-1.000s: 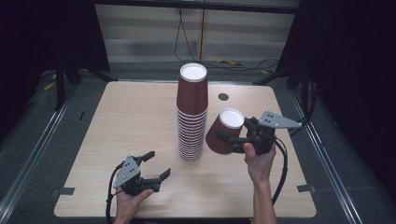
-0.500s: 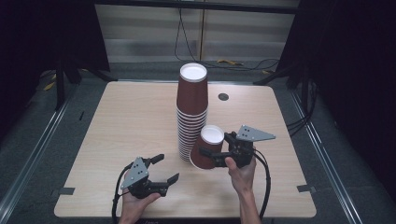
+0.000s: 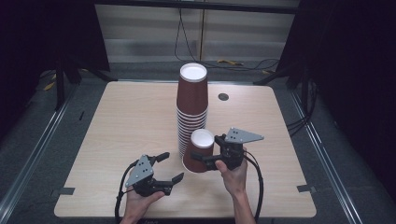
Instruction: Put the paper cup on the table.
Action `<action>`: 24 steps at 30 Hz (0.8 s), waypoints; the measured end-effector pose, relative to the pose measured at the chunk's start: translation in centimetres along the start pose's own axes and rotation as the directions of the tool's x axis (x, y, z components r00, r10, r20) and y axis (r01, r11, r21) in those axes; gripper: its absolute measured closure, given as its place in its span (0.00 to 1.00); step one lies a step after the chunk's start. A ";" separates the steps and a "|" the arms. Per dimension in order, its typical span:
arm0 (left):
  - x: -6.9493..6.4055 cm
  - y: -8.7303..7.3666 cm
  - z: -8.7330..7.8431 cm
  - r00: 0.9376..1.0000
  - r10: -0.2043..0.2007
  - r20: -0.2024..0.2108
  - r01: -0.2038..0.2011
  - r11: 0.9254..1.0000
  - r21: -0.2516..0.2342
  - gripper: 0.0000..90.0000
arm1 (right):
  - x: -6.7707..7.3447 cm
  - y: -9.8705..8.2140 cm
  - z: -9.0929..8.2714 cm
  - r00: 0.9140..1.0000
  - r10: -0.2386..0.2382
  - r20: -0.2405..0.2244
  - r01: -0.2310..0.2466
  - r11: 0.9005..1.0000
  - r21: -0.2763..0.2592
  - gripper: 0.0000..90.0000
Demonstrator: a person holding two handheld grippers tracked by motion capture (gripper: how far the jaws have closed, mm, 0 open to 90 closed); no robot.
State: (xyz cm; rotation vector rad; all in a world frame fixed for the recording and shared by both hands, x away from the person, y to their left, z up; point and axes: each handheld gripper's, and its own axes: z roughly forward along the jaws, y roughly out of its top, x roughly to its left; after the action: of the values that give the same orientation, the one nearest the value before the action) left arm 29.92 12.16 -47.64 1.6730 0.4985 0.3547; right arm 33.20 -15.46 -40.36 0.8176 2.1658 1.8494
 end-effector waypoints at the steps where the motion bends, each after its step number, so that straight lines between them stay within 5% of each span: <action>1: -0.1 0.0 0.0 1.000 0.005 -0.004 -0.005 1.000 0.008 0.17 | 0.1 -0.1 0.1 1.000 -0.005 0.002 0.005 1.000 0.004 0.23; 4: -0.2 -0.1 0.3 1.000 -0.006 0.015 0.006 1.000 0.001 0.17 | 0.5 -0.2 0.3 1.000 -0.010 -0.012 0.010 1.000 0.006 0.23; 6: -0.4 0.0 0.6 0.999 0.023 0.023 -0.024 0.999 0.037 0.17 | 0.5 -0.4 0.5 1.000 -0.010 -0.018 0.010 1.000 0.004 0.23; 11: -0.7 0.2 0.9 0.999 -0.007 0.046 0.006 1.000 0.013 0.17 | 0.5 -1.3 1.0 1.000 0.010 -0.029 -0.009 1.000 0.012 0.24; 24: -0.6 -0.1 2.2 0.995 -0.030 0.091 0.027 0.999 0.037 0.12 | 1.0 -2.5 1.8 0.999 0.027 -0.031 -0.026 0.999 0.019 0.24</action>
State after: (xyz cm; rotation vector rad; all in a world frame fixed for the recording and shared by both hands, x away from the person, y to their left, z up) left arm 30.51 9.95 -48.09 1.7066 0.4625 0.2480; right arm 32.50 -13.56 -42.87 0.8304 2.2045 1.8697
